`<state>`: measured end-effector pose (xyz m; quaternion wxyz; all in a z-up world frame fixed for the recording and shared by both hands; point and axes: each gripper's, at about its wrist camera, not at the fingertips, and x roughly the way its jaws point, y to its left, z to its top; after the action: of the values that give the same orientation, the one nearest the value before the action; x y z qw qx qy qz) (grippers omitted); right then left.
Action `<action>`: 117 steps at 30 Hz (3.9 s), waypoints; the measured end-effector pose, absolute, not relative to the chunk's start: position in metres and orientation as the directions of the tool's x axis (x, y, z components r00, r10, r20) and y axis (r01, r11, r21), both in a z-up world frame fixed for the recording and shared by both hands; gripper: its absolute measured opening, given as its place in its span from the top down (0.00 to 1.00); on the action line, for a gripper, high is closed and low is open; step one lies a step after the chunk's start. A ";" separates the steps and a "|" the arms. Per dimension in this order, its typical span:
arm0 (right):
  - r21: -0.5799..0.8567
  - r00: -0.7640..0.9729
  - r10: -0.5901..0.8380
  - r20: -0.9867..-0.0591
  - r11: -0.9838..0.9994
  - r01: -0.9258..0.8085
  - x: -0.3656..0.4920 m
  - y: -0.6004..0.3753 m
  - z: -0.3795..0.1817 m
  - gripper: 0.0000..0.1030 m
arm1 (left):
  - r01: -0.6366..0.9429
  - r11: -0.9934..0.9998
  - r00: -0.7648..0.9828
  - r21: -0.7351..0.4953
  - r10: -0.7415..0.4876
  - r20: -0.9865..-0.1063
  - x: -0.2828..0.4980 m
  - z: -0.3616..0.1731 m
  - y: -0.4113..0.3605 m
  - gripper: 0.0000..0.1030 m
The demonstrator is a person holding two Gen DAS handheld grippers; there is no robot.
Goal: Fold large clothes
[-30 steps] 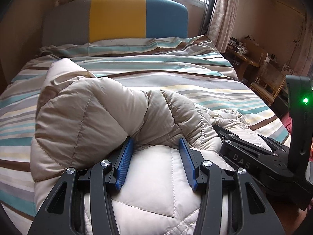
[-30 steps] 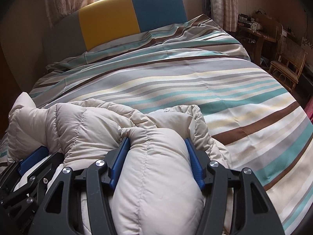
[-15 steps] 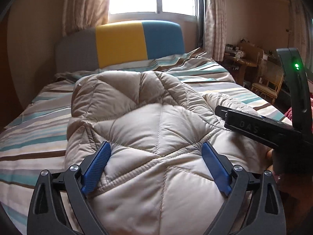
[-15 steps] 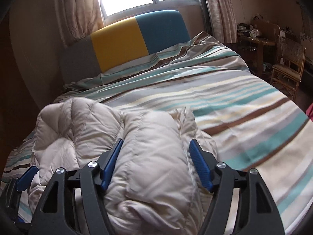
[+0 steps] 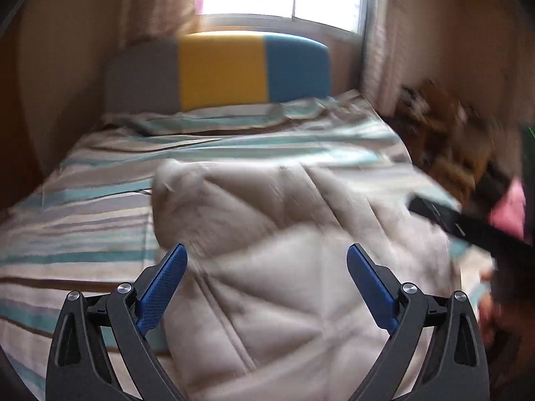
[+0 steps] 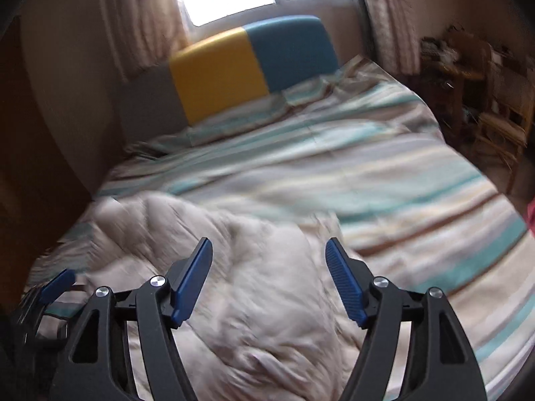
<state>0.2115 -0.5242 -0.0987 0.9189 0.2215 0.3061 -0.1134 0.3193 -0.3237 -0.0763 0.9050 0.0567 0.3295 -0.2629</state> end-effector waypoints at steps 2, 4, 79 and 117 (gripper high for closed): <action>0.303 0.788 -0.063 -0.613 0.902 0.307 0.228 -0.519 -0.087 0.32 | 0.454 0.887 0.641 -0.082 -0.389 -0.662 0.348 -0.075 -0.331 0.07; 0.244 0.766 -0.069 -0.639 0.927 0.287 0.249 -0.514 -0.089 0.43 | 0.409 0.910 0.635 -0.068 -0.338 -0.694 0.374 -0.081 -0.343 0.07; 0.449 0.626 0.076 -0.776 0.764 0.464 0.130 -0.534 -0.170 0.05 | 0.468 0.773 0.280 -0.429 -0.590 -0.757 0.333 -0.141 -0.234 0.03; 0.721 0.784 0.323 -0.530 0.658 0.216 0.092 -0.535 -0.185 0.34 | 0.680 0.723 0.480 -0.122 -0.565 -0.671 0.264 -0.092 -0.312 0.46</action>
<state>0.0921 -0.5347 -0.1848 0.8499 0.4120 0.3269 0.0315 0.2643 -0.3124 -0.0922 0.8563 0.0805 0.3578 -0.3636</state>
